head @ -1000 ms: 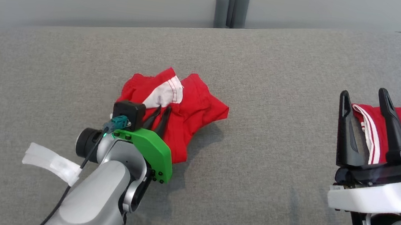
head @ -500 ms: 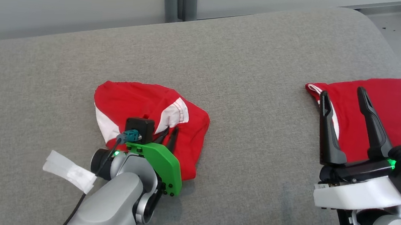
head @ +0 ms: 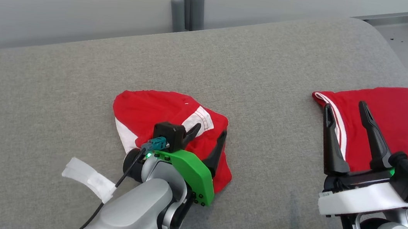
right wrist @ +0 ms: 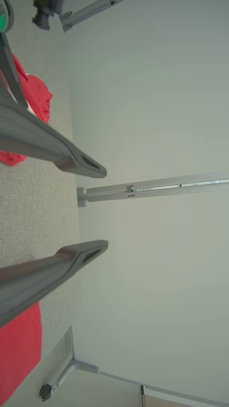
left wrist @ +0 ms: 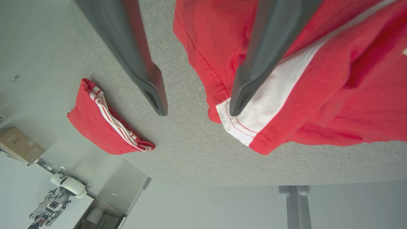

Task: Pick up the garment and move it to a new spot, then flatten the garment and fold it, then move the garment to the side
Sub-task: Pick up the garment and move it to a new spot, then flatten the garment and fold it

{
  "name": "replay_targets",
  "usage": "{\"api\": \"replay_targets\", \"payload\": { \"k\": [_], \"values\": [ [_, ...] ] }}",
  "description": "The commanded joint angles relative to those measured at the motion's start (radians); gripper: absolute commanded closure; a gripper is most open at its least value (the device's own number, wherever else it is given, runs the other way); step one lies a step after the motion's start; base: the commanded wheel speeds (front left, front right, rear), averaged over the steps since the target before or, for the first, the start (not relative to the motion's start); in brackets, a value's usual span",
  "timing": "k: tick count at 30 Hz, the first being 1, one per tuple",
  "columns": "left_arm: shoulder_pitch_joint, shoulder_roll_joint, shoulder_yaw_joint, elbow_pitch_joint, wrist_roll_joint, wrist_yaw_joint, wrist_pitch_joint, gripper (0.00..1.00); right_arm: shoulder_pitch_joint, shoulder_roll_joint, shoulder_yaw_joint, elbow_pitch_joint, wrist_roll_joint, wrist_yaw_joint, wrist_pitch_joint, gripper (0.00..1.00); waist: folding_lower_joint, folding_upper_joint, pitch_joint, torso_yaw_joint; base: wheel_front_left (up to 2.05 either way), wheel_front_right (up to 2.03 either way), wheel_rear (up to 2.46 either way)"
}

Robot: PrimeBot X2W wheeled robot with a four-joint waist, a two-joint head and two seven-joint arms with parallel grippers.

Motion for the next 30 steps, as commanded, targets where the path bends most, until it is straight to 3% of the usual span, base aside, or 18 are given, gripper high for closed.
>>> {"api": "replay_targets", "payload": {
  "k": [1, 10, 22, 30],
  "values": [
    [-0.015, 0.004, -0.007, -0.007, -0.006, 0.005, -0.014, 0.00, 0.016, -0.003, -0.005, 0.009, 0.000, 0.000, 0.000, 0.00, 0.0001, -0.0001, -0.018, 0.030, 0.00, 0.00, 0.00],
    [-0.015, 0.005, -0.013, -0.014, 0.054, 0.021, -0.042, 0.00, 0.038, -0.003, -0.028, 0.069, 0.001, 0.000, 0.011, 0.00, 0.0001, -0.0001, -0.061, 0.126, 0.00, 0.00, 0.00],
    [0.173, 0.065, 0.177, -0.148, 0.179, 0.050, -0.041, 0.00, -0.021, -0.003, 0.001, 0.262, 0.011, 0.000, 0.033, 0.00, 0.0001, -0.0001, -0.081, 0.259, 0.00, 0.00, 0.00],
    [0.267, 0.091, 0.264, -0.236, 0.228, 0.067, -0.041, 0.00, -0.108, -0.045, 0.035, 0.445, 0.057, 0.000, 0.042, 0.00, 0.0001, -0.0001, -0.072, 0.333, 0.00, 0.00, 0.00]
  ]
}}
